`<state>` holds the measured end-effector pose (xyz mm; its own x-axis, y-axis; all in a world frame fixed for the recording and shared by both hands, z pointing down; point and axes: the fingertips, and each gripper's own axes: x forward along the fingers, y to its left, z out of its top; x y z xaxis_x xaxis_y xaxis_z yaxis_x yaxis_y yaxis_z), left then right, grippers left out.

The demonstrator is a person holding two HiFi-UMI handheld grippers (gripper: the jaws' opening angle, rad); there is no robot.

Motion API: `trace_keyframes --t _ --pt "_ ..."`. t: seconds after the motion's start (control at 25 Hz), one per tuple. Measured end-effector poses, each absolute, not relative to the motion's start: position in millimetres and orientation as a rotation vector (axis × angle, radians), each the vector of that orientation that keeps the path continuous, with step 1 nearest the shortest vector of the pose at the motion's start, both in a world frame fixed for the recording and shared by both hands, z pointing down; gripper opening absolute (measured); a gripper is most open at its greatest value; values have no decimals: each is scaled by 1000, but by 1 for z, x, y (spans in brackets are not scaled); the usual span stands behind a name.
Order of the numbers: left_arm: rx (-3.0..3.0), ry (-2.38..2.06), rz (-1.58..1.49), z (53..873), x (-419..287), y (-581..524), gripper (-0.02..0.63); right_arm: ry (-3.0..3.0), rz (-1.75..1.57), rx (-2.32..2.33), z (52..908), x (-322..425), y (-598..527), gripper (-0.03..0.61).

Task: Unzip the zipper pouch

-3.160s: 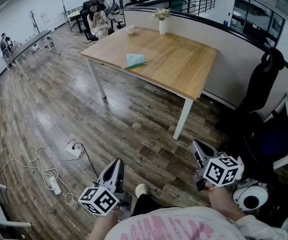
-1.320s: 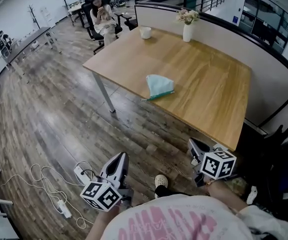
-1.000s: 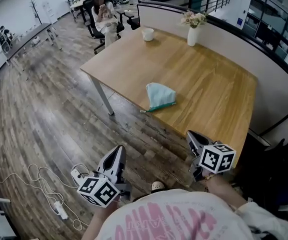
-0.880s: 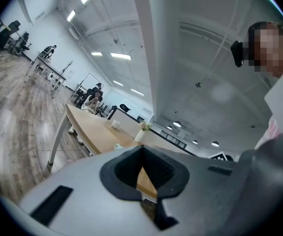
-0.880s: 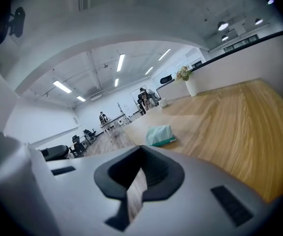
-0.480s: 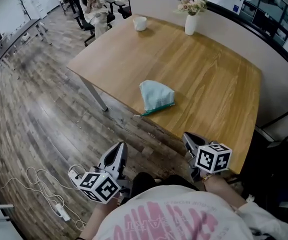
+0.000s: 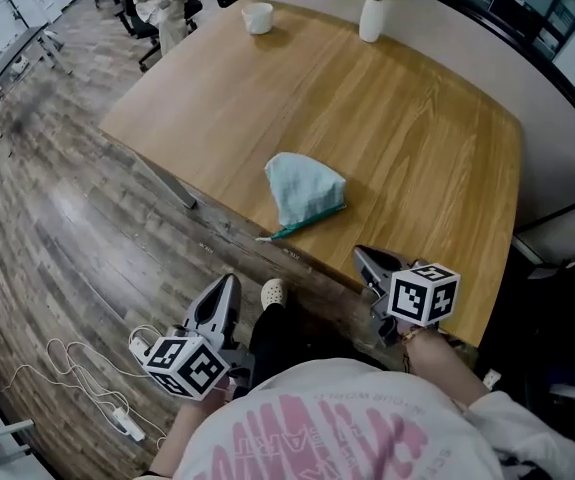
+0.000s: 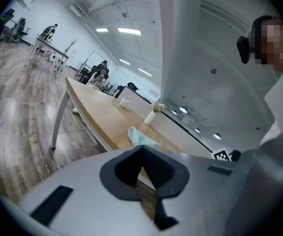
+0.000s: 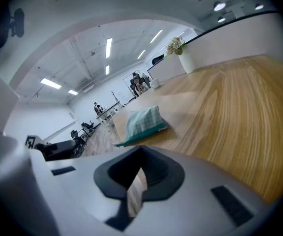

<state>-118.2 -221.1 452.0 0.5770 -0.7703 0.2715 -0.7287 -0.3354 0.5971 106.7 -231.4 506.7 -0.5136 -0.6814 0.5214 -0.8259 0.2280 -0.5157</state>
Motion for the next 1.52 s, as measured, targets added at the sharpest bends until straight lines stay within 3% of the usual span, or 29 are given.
trace_keyframes --t 0.28,0.44,0.8,1.0,1.08,1.52 --pt "2123 -1142 -46 456 -119 -274 0 -2317 994 1377 494 106 -295 0" --pt "2091 -1137 -33 467 -123 -291 0 -2376 939 1271 478 105 -331 127" --pt "2071 -1127 22 480 -129 -311 0 -2331 482 727 492 66 -356 388" --pt "2051 -1131 38 487 -132 -311 0 -2126 315 551 523 63 -360 358" --pt "2044 -1133 35 488 -132 -310 0 -2064 296 527 532 65 -361 300" --pt "2050 -1125 17 487 -131 -303 0 -1963 414 528 556 60 -349 127"
